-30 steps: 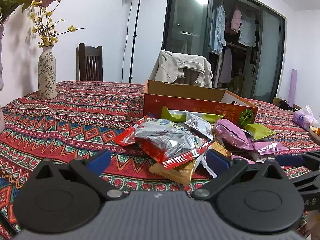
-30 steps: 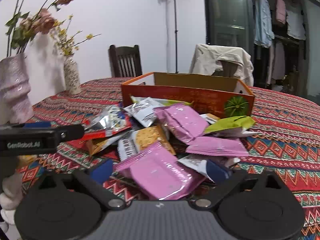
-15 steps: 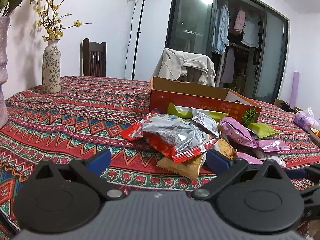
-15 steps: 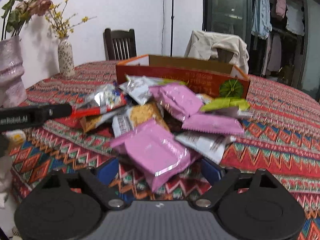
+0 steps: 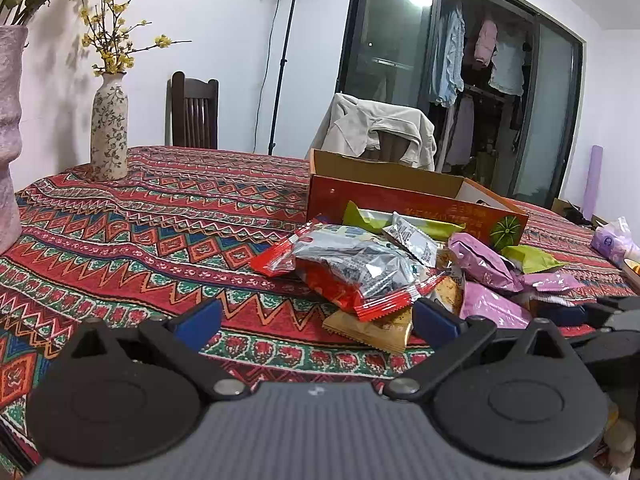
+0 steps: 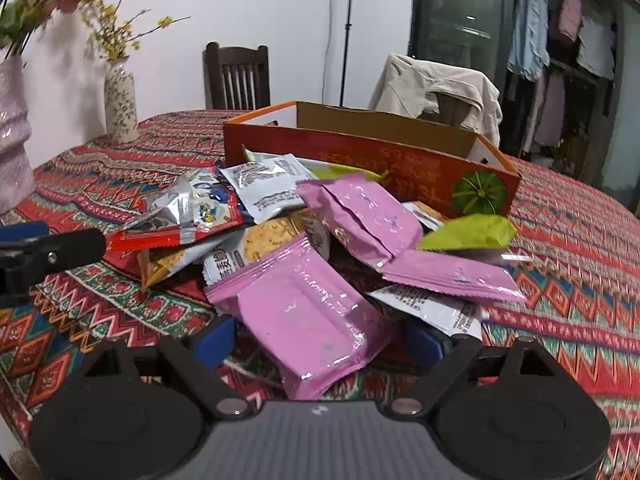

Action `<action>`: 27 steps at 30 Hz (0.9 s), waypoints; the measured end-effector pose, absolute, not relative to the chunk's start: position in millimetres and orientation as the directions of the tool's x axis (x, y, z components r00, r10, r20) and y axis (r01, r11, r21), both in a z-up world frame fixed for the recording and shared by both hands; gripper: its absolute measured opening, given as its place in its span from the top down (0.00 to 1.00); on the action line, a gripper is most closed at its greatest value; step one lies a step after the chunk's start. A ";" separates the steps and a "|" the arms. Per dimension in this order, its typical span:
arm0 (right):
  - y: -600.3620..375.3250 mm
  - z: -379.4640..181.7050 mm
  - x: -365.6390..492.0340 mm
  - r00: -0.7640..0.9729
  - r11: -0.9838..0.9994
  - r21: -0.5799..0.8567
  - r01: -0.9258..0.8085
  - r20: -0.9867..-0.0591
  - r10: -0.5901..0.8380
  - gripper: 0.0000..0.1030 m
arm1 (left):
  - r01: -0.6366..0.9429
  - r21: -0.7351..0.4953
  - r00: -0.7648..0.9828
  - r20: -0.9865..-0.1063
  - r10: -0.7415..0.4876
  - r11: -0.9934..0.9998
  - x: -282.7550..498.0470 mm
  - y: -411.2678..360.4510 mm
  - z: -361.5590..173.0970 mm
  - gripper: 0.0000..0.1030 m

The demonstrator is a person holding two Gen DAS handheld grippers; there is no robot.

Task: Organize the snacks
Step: 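Reach the right gripper into the pile and grasp a pink packet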

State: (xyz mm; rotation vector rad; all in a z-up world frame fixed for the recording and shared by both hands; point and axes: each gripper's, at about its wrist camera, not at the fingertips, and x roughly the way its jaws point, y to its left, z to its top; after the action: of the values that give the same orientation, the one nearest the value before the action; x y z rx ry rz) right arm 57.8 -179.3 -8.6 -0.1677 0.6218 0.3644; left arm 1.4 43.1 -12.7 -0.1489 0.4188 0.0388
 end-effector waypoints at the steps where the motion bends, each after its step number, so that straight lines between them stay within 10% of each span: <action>1: -177.5 -7.5 59.7 0.750 0.918 -0.052 -0.393 -0.597 0.287 0.12 | -0.071 -0.137 0.913 -0.409 0.009 0.988 1.4 43.4 -12.9 0.00; 10: -163.3 -0.1 77.4 0.748 0.869 -0.149 -0.471 -0.591 0.304 0.06 | -0.088 -0.139 0.910 -0.415 0.022 0.986 2.7 47.9 -13.5 0.00; 15: -169.3 -5.7 87.2 0.699 0.862 -0.070 -0.503 -0.620 0.357 0.17 | -0.093 -0.138 0.908 -0.419 0.026 0.986 3.2 48.9 -13.1 0.00; 17: -174.0 -4.9 85.2 0.689 0.859 -0.035 -0.511 -0.614 0.385 0.39 | -0.094 -0.137 0.905 -0.424 0.028 0.986 4.2 48.4 -13.2 0.00; 27: -192.2 1.4 67.9 0.711 0.870 0.060 -0.489 -0.551 0.437 0.40 | -0.093 -0.134 0.900 -0.435 0.026 0.987 4.0 45.0 -10.1 0.00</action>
State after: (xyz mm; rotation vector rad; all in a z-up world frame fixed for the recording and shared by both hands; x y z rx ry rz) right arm 67.9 -192.2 1.4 -0.0926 0.5871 0.5144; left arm 4.0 45.0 -10.1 -0.1532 0.4469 0.0614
